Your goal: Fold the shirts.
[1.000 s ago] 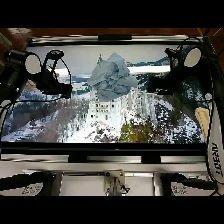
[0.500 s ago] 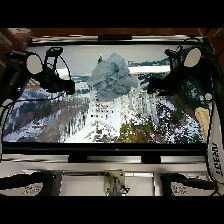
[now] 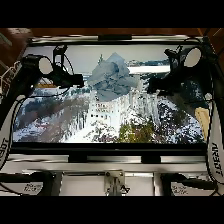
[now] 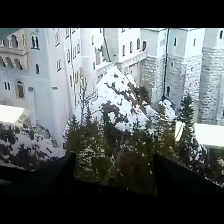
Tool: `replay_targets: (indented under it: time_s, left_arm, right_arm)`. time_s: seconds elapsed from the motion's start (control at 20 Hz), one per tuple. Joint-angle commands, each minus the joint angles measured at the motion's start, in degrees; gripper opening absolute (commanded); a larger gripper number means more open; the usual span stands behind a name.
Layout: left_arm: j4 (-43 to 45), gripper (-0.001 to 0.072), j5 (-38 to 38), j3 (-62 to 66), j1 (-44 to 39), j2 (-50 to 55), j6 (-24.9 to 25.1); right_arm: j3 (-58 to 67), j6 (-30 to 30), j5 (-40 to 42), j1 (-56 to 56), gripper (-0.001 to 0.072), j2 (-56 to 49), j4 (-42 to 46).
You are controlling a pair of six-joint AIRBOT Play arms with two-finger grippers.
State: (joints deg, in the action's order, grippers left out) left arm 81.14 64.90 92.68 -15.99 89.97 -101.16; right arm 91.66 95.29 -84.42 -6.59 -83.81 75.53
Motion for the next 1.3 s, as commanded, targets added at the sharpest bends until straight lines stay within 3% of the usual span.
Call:
replay_targets:
  time_s: [0.0, 0.15, 0.45, 0.85, 0.95, 1.05, 1.1, 1.25]
  left_arm:
    - [-17.55, 0.0709, -2.82, 0.07, 5.66, 6.67, 2.08]
    - [-33.88, 0.0707, -6.01, 0.07, 9.97, 12.35, 11.47]
    - [-48.61, 0.0705, -7.06, 0.11, 10.95, 21.09, 24.09]
    - [-50.80, 0.0699, -14.40, 0.11, 8.98, 24.50, 28.52]
    - [-51.67, 0.0590, -16.57, 0.11, 8.41, 25.24, 28.61]
    - [-52.92, 0.0589, -18.12, 0.11, 7.72, 25.83, 28.94]
    - [-52.94, 0.0554, -18.53, 0.11, 7.37, 26.01, 29.24]
    - [-53.42, 0.0236, -19.52, 0.13, 7.37, 26.12, 29.59]
  right_arm:
    - [0.00, 0.00, 0.96, -0.07, 0.0619, -0.02, 0.00]
    - [0.00, 0.09, 1.95, -0.07, 0.0619, -0.02, -0.04]
    - [0.00, 1.53, 2.60, -0.07, 0.0619, -0.02, -0.24]
    - [0.00, 3.06, 2.64, -0.07, 0.0619, -0.02, -1.05]
    - [0.00, 3.06, 2.60, -0.07, 0.0619, -0.02, -1.60]
    - [0.00, 3.06, 2.43, -0.07, 0.0619, -0.02, -2.45]
    - [0.00, 3.06, 2.38, -0.07, 0.0619, -0.02, -2.91]
    - [0.00, 3.30, 2.40, -0.07, 0.0619, -0.02, -3.34]
